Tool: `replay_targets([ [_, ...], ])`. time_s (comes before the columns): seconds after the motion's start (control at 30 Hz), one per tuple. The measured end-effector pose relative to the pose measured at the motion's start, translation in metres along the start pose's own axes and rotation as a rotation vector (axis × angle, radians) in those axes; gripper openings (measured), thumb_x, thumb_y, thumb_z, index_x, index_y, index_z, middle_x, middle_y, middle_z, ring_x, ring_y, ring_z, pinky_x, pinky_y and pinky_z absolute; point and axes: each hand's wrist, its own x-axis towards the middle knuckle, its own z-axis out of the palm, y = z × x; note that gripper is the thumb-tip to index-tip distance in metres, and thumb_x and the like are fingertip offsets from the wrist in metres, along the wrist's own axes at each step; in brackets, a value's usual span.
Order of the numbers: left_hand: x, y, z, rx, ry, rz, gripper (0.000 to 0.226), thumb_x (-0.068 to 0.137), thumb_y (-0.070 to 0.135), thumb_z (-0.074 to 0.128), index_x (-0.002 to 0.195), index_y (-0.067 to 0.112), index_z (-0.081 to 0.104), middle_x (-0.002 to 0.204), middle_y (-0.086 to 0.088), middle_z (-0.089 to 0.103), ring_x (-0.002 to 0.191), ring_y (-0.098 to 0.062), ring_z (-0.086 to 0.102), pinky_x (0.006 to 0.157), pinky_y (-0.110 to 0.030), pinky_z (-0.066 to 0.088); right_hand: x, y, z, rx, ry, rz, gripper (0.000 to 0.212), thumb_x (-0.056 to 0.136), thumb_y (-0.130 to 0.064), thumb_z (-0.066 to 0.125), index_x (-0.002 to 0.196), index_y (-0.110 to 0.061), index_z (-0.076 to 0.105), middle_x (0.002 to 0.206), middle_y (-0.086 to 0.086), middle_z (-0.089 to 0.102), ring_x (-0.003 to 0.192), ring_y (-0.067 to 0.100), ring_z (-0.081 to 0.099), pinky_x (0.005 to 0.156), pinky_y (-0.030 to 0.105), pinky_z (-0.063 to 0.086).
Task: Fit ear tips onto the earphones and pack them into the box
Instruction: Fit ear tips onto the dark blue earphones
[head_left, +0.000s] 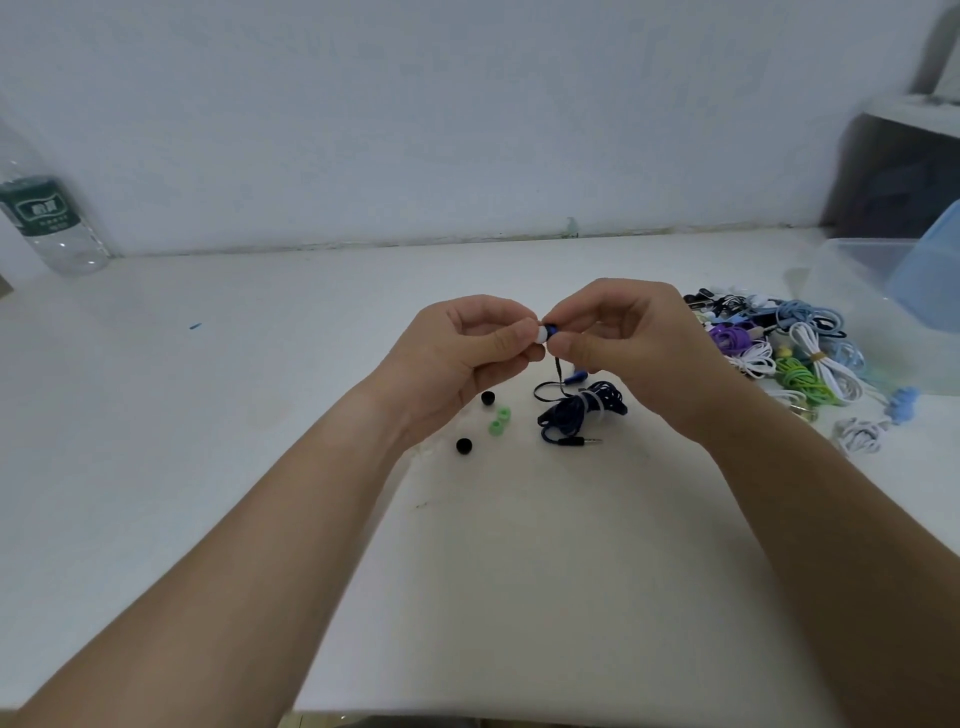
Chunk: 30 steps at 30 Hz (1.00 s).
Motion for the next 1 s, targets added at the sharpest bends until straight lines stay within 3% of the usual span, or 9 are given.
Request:
replay_targets([
  [0.13,-0.001,0.000,0.001,0.085,0.039,0.093,0.021,0.076,0.025,0.075,0.093,0.012,0.076,0.097,-0.014,0.075,0.092,-0.022,0.071,0.083,-0.029,0.057,-0.001,0.000,0.001,0.028,0.066,0.117,0.009,0.083,-0.010,0.078,0.090,-0.015,0.075,0.084,0.010,0.075,0.077,0.025,0.064,0.073,0.037,0.054],
  [0.2,-0.002,0.000,0.003,0.198,0.076,0.163,0.020,0.081,0.017,0.077,0.099,0.008,0.076,0.097,-0.014,0.077,0.092,-0.023,0.073,0.086,-0.033,0.059,-0.001,-0.001,0.001,0.048,0.102,0.175,0.007,0.082,-0.016,0.080,0.088,-0.017,0.076,0.082,0.012,0.074,0.070,0.018,0.062,0.072,0.036,0.051],
  [0.3,-0.003,-0.002,0.008,0.395,0.148,0.288,0.014,0.083,0.002,0.077,0.096,0.008,0.075,0.087,-0.006,0.078,0.085,-0.020,0.075,0.080,-0.034,0.060,-0.001,-0.001,0.001,0.069,0.107,0.246,0.012,0.080,-0.020,0.081,0.088,-0.013,0.076,0.080,0.008,0.073,0.064,0.016,0.059,0.068,0.031,0.050],
  [0.4,-0.004,-0.005,0.013,0.579,0.198,0.403,0.005,0.086,0.010,0.077,0.088,0.014,0.076,0.080,0.004,0.076,0.077,-0.015,0.073,0.069,-0.026,0.058,-0.003,-0.001,0.001,0.079,0.066,0.282,0.012,0.083,-0.018,0.078,0.091,-0.010,0.075,0.080,0.007,0.072,0.064,0.017,0.057,0.063,0.026,0.048],
  [0.53,-0.005,-0.004,0.010,0.710,0.235,0.496,0.002,0.086,0.015,0.077,0.088,0.016,0.078,0.080,0.008,0.074,0.076,-0.012,0.069,0.067,-0.022,0.056,-0.004,-0.003,0.002,0.082,0.071,0.282,0.015,0.086,-0.020,0.075,0.093,-0.007,0.076,0.079,0.007,0.071,0.064,0.017,0.055,0.061,0.024,0.048],
  [0.67,-0.007,-0.004,0.010,0.701,0.238,0.516,0.012,0.083,0.007,0.078,0.091,0.016,0.076,0.081,0.004,0.073,0.077,-0.010,0.069,0.065,-0.020,0.055,-0.007,-0.004,0.004,0.091,0.067,0.277,0.014,0.088,-0.018,0.074,0.094,-0.006,0.075,0.080,0.008,0.070,0.063,0.017,0.054,0.062,0.024,0.047],
  [0.77,-0.007,-0.005,0.012,0.674,0.209,0.501,0.010,0.084,0.006,0.076,0.086,0.015,0.077,0.078,0.008,0.074,0.076,-0.012,0.070,0.067,-0.026,0.057,-0.007,-0.003,0.004,0.094,0.072,0.276,0.009,0.089,-0.015,0.073,0.092,-0.008,0.075,0.080,0.008,0.071,0.063,0.016,0.054,0.063,0.025,0.048],
  [1.0,-0.004,-0.005,0.012,0.584,0.217,0.431,0.008,0.082,0.009,0.080,0.083,0.015,0.074,0.076,0.009,0.073,0.076,-0.011,0.070,0.065,-0.022,0.054,-0.008,-0.004,0.005,0.002,0.133,0.248,0.014,0.094,-0.011,0.062,0.094,-0.012,0.076,0.083,0.005,0.075,0.069,0.014,0.060,0.067,0.021,0.050],
])
